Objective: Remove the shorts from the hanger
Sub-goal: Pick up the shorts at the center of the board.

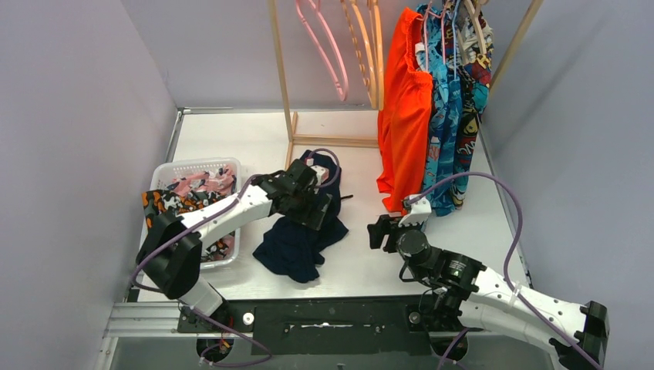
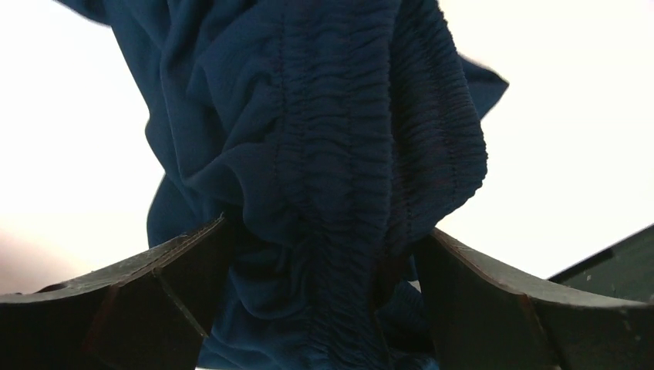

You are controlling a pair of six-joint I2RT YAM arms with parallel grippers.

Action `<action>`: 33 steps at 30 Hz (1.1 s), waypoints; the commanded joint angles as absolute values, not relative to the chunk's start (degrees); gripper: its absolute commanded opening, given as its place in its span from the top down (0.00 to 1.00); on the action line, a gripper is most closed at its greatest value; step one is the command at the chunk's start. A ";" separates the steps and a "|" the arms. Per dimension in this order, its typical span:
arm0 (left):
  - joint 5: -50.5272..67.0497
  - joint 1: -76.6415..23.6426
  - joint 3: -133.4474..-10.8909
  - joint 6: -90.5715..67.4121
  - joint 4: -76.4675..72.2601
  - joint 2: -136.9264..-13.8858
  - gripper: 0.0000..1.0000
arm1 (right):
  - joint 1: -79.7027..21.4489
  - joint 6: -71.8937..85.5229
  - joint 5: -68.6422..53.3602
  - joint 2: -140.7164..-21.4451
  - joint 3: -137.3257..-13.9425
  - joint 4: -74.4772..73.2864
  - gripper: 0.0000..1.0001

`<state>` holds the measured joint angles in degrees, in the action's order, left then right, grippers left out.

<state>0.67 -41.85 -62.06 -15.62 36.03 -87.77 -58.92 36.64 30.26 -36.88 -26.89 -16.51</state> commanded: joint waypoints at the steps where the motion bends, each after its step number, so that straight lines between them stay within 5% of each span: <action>1: -1.58 -40.25 -68.23 -14.06 33.60 -93.77 0.13 | -59.06 38.30 35.25 -38.58 -28.44 -13.90 0.32; 10: -3.13 -41.44 -60.59 -19.70 27.67 -102.73 0.14 | -58.91 45.86 41.03 -40.57 -28.62 -18.75 0.30; 15: -10.21 -45.13 -58.29 -23.27 30.05 -103.49 0.31 | -58.86 46.44 40.12 -40.10 -27.87 -20.12 0.30; 21: -15.40 -45.35 -55.29 -26.75 29.14 -98.22 0.80 | -58.87 46.59 42.56 -39.00 -27.63 -19.34 0.29; 25: -19.66 -45.35 -55.08 -26.88 27.93 -90.00 1.00 | -58.78 46.63 43.66 -39.35 -27.09 -18.21 0.28; 33: -26.88 -45.17 -56.56 -23.63 26.22 -73.70 1.00 | -58.74 48.44 43.63 -41.23 -27.17 -18.29 0.28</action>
<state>-21.93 -45.30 -54.24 -25.34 29.52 -82.63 -58.92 46.28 40.32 -40.47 -26.87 -21.08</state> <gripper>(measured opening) 0.161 0.720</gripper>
